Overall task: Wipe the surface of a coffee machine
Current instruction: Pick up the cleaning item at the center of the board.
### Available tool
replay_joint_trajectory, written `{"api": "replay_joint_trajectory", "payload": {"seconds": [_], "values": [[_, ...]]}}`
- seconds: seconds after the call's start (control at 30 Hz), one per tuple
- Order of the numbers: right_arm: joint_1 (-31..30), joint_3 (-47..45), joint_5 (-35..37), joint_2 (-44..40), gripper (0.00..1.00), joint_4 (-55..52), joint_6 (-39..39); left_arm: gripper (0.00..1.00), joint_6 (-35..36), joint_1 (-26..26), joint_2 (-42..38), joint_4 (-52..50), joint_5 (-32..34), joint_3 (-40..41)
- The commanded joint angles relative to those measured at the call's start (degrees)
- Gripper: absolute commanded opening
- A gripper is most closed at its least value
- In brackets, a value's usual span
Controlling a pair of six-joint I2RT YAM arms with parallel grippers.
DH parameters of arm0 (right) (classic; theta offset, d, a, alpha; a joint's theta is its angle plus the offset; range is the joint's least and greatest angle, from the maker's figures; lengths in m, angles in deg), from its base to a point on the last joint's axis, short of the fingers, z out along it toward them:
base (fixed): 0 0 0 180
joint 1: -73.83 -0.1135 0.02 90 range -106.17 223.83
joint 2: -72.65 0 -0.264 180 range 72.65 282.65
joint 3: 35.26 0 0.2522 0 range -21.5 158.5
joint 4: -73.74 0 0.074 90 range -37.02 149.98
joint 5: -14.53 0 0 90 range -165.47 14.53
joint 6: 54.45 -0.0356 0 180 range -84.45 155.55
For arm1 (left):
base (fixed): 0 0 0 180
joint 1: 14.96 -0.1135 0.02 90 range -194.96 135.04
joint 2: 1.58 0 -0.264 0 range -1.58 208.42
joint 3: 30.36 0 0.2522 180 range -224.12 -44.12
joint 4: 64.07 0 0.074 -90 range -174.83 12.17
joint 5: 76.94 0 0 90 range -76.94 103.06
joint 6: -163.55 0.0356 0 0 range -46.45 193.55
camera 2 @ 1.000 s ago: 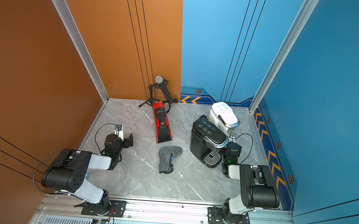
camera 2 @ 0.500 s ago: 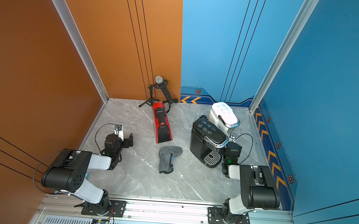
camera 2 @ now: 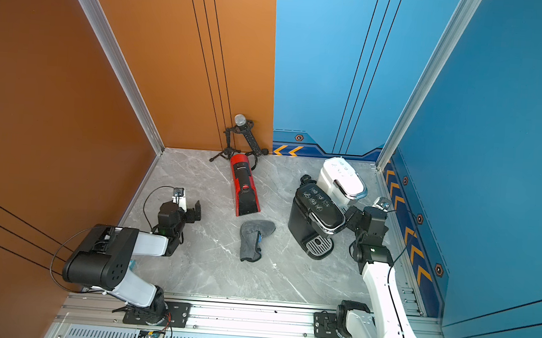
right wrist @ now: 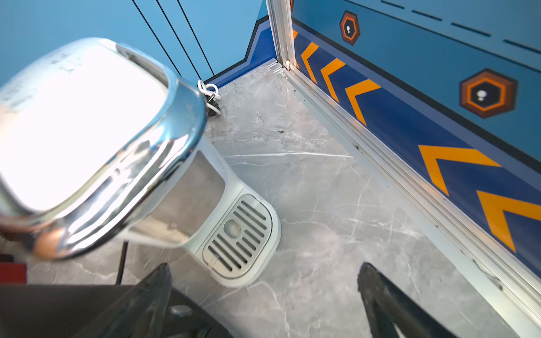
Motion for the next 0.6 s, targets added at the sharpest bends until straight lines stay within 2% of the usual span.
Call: {"api": "replay_joint_trajectory", "payload": {"seconds": [0.0, 0.13, 0.23, 0.33, 0.43, 0.57], "values": [[-0.06, 1.28, -0.29, -7.01, 1.00, -13.93, -3.04, 0.98, 0.38, 0.43, 0.28, 0.93, 1.89, -0.57], [0.24, 3.03, -0.11, -10.02, 1.00, -18.66, -1.79, 0.98, 0.44, 0.69, 0.32, 0.91, 2.09, -0.61], [0.55, 5.79, -2.40, -10.26, 1.00, -22.56, -2.61, 0.98, 0.56, 0.69, 0.26, 0.91, 2.23, -0.57], [0.52, 9.23, -1.41, -12.51, 1.00, -25.50, -4.24, 0.98, 0.56, 0.77, 0.19, 0.99, 2.22, -0.61], [0.14, 16.04, -5.78, -13.50, 0.97, -26.63, -3.26, 0.98, 0.56, 0.77, 0.32, 0.97, 2.21, -0.55], [-3.91, 24.53, -16.37, -10.66, 0.96, -25.78, -2.09, 0.98, 0.56, 0.77, 0.28, 0.92, 2.22, -0.60]]}}
